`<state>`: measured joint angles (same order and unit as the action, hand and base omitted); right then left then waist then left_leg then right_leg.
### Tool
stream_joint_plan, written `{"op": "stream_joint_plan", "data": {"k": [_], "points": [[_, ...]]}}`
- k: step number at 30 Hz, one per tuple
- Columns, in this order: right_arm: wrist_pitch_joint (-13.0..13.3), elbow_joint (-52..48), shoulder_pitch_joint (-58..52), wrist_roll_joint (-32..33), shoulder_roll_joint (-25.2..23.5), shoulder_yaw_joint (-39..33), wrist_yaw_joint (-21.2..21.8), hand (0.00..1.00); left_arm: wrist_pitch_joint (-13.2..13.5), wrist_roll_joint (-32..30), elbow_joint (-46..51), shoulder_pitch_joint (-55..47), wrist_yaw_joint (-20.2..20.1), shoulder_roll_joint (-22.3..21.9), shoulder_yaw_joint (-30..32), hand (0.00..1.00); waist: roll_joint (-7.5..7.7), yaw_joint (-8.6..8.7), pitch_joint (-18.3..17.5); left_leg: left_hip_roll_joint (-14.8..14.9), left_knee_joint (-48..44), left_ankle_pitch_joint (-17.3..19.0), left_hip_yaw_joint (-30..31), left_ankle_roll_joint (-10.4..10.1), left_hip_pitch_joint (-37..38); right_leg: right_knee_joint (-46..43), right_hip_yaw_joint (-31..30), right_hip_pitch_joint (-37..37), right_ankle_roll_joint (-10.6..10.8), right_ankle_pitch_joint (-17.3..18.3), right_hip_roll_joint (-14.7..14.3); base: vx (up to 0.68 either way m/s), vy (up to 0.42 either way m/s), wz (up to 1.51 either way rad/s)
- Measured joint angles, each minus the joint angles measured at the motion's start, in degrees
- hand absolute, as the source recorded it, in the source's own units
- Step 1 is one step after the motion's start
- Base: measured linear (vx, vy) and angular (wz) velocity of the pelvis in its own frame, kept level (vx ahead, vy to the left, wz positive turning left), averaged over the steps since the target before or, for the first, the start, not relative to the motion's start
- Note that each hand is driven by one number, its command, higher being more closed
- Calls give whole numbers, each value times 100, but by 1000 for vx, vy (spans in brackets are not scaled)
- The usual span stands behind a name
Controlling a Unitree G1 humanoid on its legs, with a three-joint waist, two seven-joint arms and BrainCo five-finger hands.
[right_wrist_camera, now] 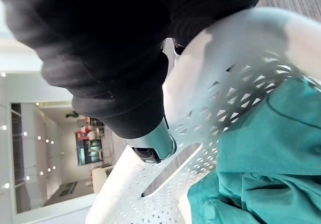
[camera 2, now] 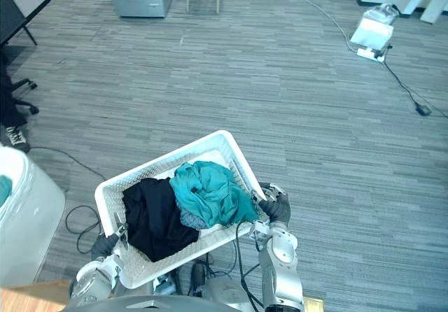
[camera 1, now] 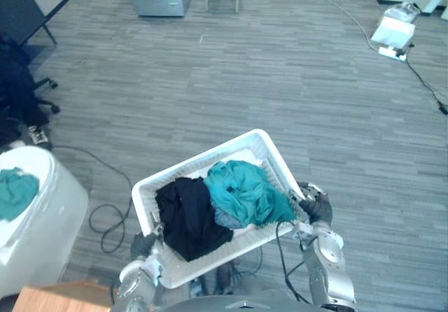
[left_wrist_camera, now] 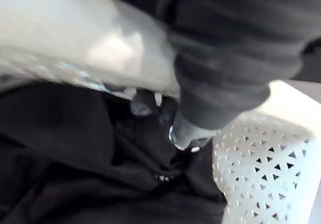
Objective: Pick up the laundry basket with both hands and put the clothes into the washing machine.
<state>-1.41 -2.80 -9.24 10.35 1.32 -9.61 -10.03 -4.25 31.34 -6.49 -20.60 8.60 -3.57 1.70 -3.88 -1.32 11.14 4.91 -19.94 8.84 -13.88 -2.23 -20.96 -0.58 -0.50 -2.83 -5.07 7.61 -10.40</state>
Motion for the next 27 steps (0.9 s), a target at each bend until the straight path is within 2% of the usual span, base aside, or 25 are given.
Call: {"op": "stream_joint_plan", "data": {"k": [1, 2, 3, 4, 5, 6, 7, 9, 10, 11, 12, 13, 14, 15, 16, 17, 18, 19, 20, 21, 22, 23, 24, 25, 27], "points": [[27, 0, 146, -87, 45, 106, 15, 100, 13, 7, 101, -45, -2, -49, 91, 100, 10, -116, 3, -155, 219, -305, 356, 50, -80, -10, -300, -86, 1, 96, -11, 366, 72, -124], [44, 16, 155, -173, 29, 289, 66, 100, 24, 40, 112, -84, 0, -94, 225, 100, 71, -192, -34, -238, 52, -441, 536, 379, -83, -272, -536, -117, 28, 362, -2, 464, 116, -125], [46, 57, 137, -176, -4, 379, 105, 100, 35, 45, 113, -134, 2, -92, 320, 100, 128, -225, -69, -267, 3, -509, 545, 544, -42, -537, -622, -88, 127, 578, 12, 447, 105, -92], [78, 151, 100, -181, -84, 485, 148, 100, 74, 51, 126, -179, 12, -7, 408, 100, 276, -261, -97, -303, -12, -528, 404, 600, 181, -1125, -684, 8, 437, 959, 85, 587, 83, -68], [92, 198, 69, -183, -199, 514, 188, 100, 73, 51, 127, -186, 74, 171, 452, 100, 468, -271, -148, -359, -32, -302, 287, 612, 360, -2386, -628, 484, 1215, 1125, 174, 603, 42, -51], [101, 271, 33, -183, -275, 506, 234, 100, 74, 61, 130, -160, 116, 282, 437, 100, 513, -241, -132, -356, -108, -106, 274, 624, 523, -3421, -491, 851, 2183, 1022, 232, 703, 35, -24], [107, 447, 42, -181, -345, 501, 248, 100, 66, 61, 129, -165, 143, 370, 430, 100, 548, -201, -109, -362, -221, 154, 271, 630, 835, -4671, -213, 1182, 2218, 802, 386, 578, 37, -7], [107, 613, -1, -178, -360, 497, 339, 100, 61, 62, 140, -238, 227, 489, 323, 100, 544, -185, -97, -347, -176, 430, 274, 644, 1450, -5991, 157, 1486, 2160, 718, 732, 554, 1, -11], [118, 598, -50, -179, -356, 499, 382, 100, 61, 62, 158, -243, 271, 516, 323, 100, 486, -169, -50, -319, 42, 553, 281, 608, 1926, -6424, 381, 1698, 1900, 803, 1002, 632, -52, -22], [135, 591, -49, -179, -354, 499, 402, 100, 61, 61, 254, -248, 298, 525, 325, 100, 420, -157, -24, -270, 288, 647, 285, 524, 2239, -6440, 603, 1942, 1518, 940, 1245, 594, -83, -32], [126, 603, -6, -179, -344, 486, 435, 100, 62, 60, 432, -242, 324, 552, 337, 100, 363, -151, -16, -157, 550, 737, 271, 419, 2533, -5945, 909, 2340, 872, 1081, 1521, 479, -84, -25], [126, 594, 39, -179, -335, 482, 455, 100, 62, 60, 510, -229, 324, 579, 340, 100, 293, -127, -14, -65, 658, 766, 276, 376, 2634, -5428, 1049, 2510, 695, 1061, 1602, 480, -123, -8], [120, 589, 59, -178, -314, 441, 470, 100, 62, 61, 584, -137, 317, 618, 386, 100, 238, -32, 13, 105, 844, 830, 317, 289, 2852, -4305, 1117, 2769, 677, 852, 1646, 405, -139, 14], [113, 597, 45, -178, -314, 383, 481, 100, 62, 61, 569, -58, 312, 634, 389, 100, 224, -6, 21, 174, 951, 854, 340, 260, 2978, -3655, 1073, 2846, 755, 615, 1649, 551, -236, 35], [96, 593, -44, -178, -315, 297, 483, 100, 61, 61, 495, 86, 295, 683, 373, 100, 285, 53, -2, 203, 1133, 860, 434, 240, 3216, -2263, 946, 2823, 980, 39, 1713, 587, -307, 65], [66, 580, -153, -180, -300, 237, 475, 100, 60, 57, 407, 169, 235, 683, 359, 100, 366, 149, -26, 286, 1160, 1011, 584, 43, 3461, -1689, 864, 2726, 1136, -365, 1830, 737, -407, 89], [19, 587, -244, -183, -295, 203, 464, 100, 59, 57, 299, 223, 222, 663, 294, 100, 327, 215, -42, 440, 1010, 1157, 779, -49, 3649, -2127, 829, 2678, 1333, -613, 1743, 761, -455, 92], [-37, 579, -360, -183, -318, 224, 439, 100, 45, 32, 254, 232, 259, 557, 299, 100, 295, 230, -65, 673, 333, 1178, 971, -25, 3586, -2662, 783, 2665, 1247, -610, 1573, 665, -412, 57], [-47, 565, -370, -183, -300, 223, 408, 100, 30, -36, 250, 211, 279, 461, 322, 100, 193, 225, -45, 853, -292, 1133, 1027, 54, 3407, -2861, 914, 2605, 1035, -408, 1457, 680, -469, 18], [-99, 396, -415, -182, -271, 225, 374, 100, 29, -50, 261, 90, 282, 296, 337, 100, -59, 168, 35, 1289, -2032, 571, 1096, 512, 2718, -2928, 1092, 2300, 811, -86, 1128, 545, -384, -12], [-113, 261, -459, -178, -260, 264, 362, 100, 23, -45, 261, 15, 289, 230, 343, 100, -182, 132, 35, 1523, -2767, -82, 1124, 622, 2331, -2888, 1097, 2142, 700, 26, 961, 809, -468, -55], [-108, -30, -564, -172, -227, 352, 359, 100, 4, 16, 262, -212, 303, 59, 372, 100, -320, -70, 6, 1746, -4439, -941, 1345, 429, 1442, -2754, 1019, 1717, 423, 202, 645, 681, -316, -54], [-108, -69, -535, -172, -208, 345, 357, 100, 0, 44, 261, -251, 303, 2, 370, 100, -332, -110, 17, 1739, -4842, -823, 1371, 369, 1196, -2677, 994, 1546, 348, 246, 591, 838, -336, -51], [-106, -70, -539, -173, -183, 307, 348, 100, -25, 107, 258, -327, 296, -37, 301, 100, -276, -167, 59, 1592, -5499, -439, 1308, 382, 591, -2347, 981, 941, 220, 307, 531, 709, -251, -5], [-103, -55, -467, -172, -125, 277, 328, 100, 4, 112, 317, -250, 199, -23, 303, 100, -104, -221, 74, 1284, -5213, 44, 825, 371, 67, -1696, 869, 139, 109, 259, 524, 714, -223, 3]]}}
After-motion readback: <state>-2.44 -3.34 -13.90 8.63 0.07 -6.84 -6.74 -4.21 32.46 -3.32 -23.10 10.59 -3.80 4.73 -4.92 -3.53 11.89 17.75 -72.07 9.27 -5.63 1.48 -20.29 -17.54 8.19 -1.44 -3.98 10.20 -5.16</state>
